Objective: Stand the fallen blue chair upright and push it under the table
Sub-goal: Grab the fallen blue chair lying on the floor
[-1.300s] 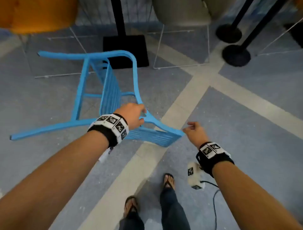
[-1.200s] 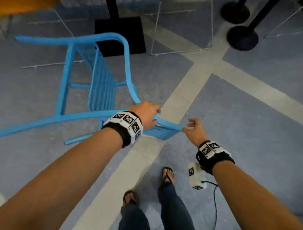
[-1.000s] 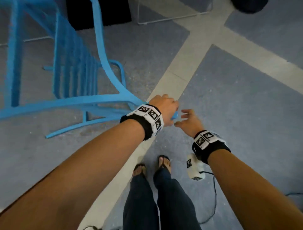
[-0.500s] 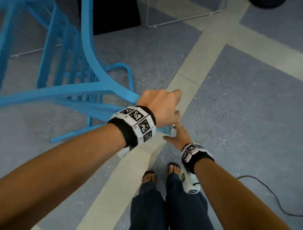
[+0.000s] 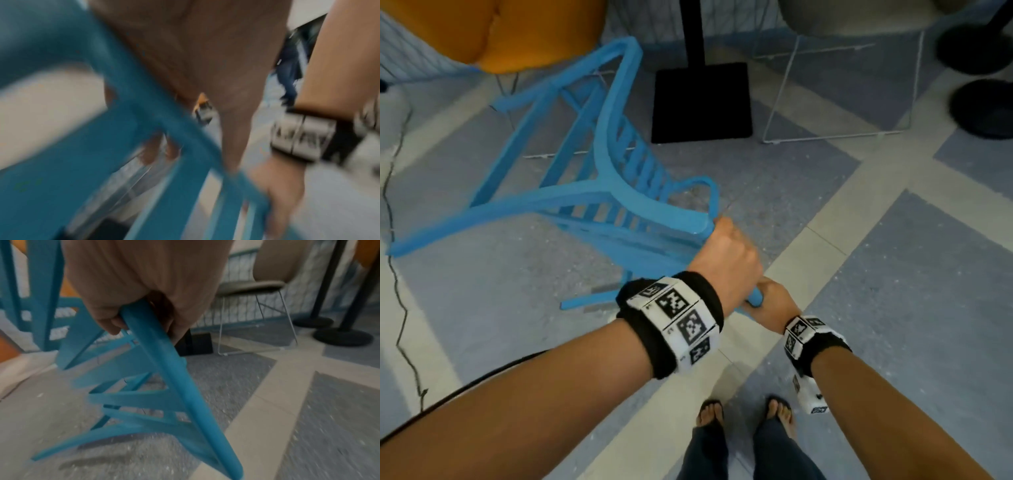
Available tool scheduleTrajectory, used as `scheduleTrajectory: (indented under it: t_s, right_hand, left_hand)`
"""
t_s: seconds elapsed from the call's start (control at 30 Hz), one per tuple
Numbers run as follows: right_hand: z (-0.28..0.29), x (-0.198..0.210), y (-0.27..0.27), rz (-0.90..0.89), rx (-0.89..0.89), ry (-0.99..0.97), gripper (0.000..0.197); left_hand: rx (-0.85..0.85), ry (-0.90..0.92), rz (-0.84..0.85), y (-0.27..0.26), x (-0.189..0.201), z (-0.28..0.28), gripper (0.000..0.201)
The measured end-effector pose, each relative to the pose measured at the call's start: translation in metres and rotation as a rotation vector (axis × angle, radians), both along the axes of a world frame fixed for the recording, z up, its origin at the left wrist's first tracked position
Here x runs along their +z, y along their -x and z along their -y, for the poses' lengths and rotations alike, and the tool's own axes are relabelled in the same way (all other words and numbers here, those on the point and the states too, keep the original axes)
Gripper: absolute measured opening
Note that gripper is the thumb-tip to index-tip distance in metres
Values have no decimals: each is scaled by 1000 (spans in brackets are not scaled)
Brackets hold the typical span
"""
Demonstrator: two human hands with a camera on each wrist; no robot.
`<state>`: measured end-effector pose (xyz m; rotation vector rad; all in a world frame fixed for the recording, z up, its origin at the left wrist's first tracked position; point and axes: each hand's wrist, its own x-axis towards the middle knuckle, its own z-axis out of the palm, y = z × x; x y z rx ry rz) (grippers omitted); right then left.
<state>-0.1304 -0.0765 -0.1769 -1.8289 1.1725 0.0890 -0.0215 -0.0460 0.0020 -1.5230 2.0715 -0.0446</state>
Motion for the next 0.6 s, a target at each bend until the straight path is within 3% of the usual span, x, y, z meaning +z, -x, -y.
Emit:
scheduleTrajectory:
  t_s: [0.07, 0.2, 0.3, 0.47, 0.6]
  right_hand:
    - [1, 27, -11, -20, 45, 70, 28]
    - [5, 86, -23, -80, -13, 209, 20]
    - [7, 132, -25, -73, -46, 310, 20]
    - [19, 197, -19, -55, -81, 491, 21]
    - [20, 234, -6, -92, -48, 620, 19]
  left_hand:
    - [-8, -13, 68, -12, 10, -2, 15]
    - [101, 210, 38, -49, 50, -10, 20]
    - [73, 391, 1, -60, 86, -15, 16]
    - [126, 500, -99, -71, 137, -30, 43]
    - [139, 612, -175, -69, 155, -48, 49]
